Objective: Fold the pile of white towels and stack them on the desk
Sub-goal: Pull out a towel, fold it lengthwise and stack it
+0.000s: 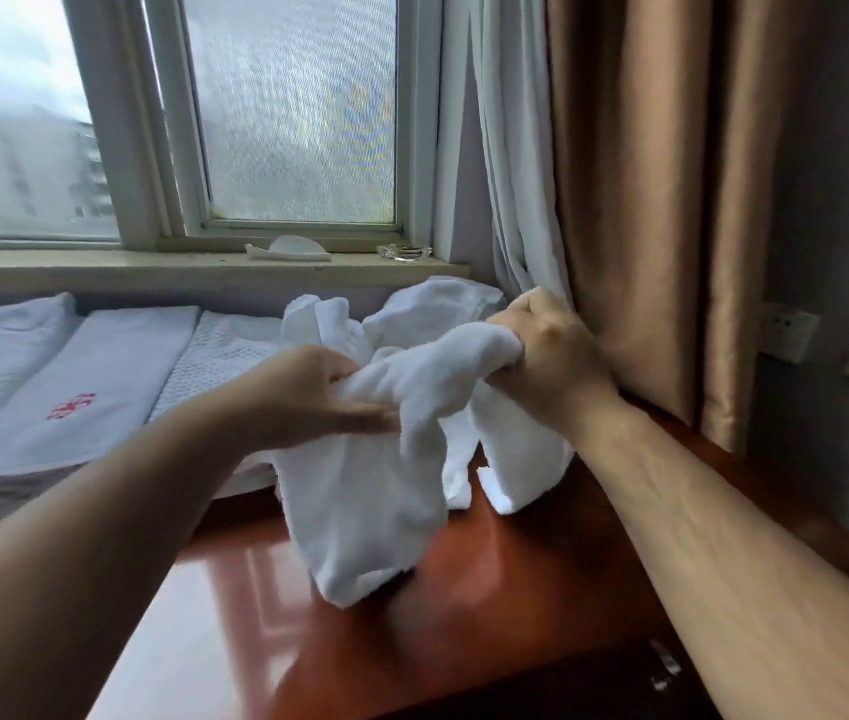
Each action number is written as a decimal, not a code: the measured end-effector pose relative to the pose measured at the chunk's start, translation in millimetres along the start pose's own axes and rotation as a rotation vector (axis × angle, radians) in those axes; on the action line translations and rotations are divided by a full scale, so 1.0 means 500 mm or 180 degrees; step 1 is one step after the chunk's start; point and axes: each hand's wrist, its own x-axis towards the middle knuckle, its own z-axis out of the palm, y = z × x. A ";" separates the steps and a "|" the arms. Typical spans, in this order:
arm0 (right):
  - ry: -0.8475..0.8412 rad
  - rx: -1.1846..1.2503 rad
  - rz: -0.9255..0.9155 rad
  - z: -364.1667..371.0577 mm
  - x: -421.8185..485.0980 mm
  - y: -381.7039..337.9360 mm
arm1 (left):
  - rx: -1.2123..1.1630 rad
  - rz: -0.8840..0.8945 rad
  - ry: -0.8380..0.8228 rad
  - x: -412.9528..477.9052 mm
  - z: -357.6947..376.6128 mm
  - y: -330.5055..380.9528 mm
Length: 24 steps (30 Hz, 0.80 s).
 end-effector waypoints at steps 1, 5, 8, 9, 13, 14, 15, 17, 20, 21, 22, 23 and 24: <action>-0.0501 -0.0064 -0.0116 -0.003 0.001 -0.011 | 0.0142 0.0007 -0.0016 -0.007 -0.007 0.000; -0.3316 0.0701 0.0209 -0.004 -0.041 -0.047 | 0.0266 0.0218 0.0454 -0.032 0.002 -0.002; -0.4110 0.2003 0.0602 0.000 -0.068 -0.058 | 0.0207 0.0353 0.0475 -0.041 0.006 -0.003; -0.4005 0.2431 0.0814 0.004 -0.069 -0.059 | 0.0162 0.0403 0.0446 -0.042 0.002 -0.004; -0.3089 0.3802 0.1721 0.040 -0.065 -0.084 | -0.0012 0.0656 0.0441 -0.048 -0.018 -0.001; -0.3082 0.3757 0.1689 0.052 -0.069 -0.093 | 0.0026 0.0722 0.0557 -0.047 -0.021 0.000; -0.3183 0.3585 0.1546 0.061 -0.073 -0.103 | 0.0131 0.0766 0.0700 -0.045 -0.023 -0.001; -0.3322 0.3050 0.1265 0.068 -0.076 -0.121 | 0.0448 0.0759 0.0939 -0.043 -0.027 -0.007; -0.2829 0.1485 0.0724 0.067 -0.049 -0.126 | 0.0856 0.0475 0.0751 -0.048 -0.043 -0.041; -0.2461 0.0950 0.0708 0.065 -0.037 -0.121 | 0.1100 0.0373 0.0483 -0.055 -0.050 -0.053; -0.1980 0.0508 0.0776 0.058 -0.026 -0.115 | 0.1487 0.0283 0.0220 -0.060 -0.057 -0.064; -0.1403 0.0131 0.0803 0.050 -0.015 -0.110 | 0.1901 0.0186 0.0079 -0.065 -0.062 -0.072; -0.0731 -0.0171 0.0725 0.043 -0.008 -0.103 | 0.2225 0.0076 0.0128 -0.068 -0.067 -0.079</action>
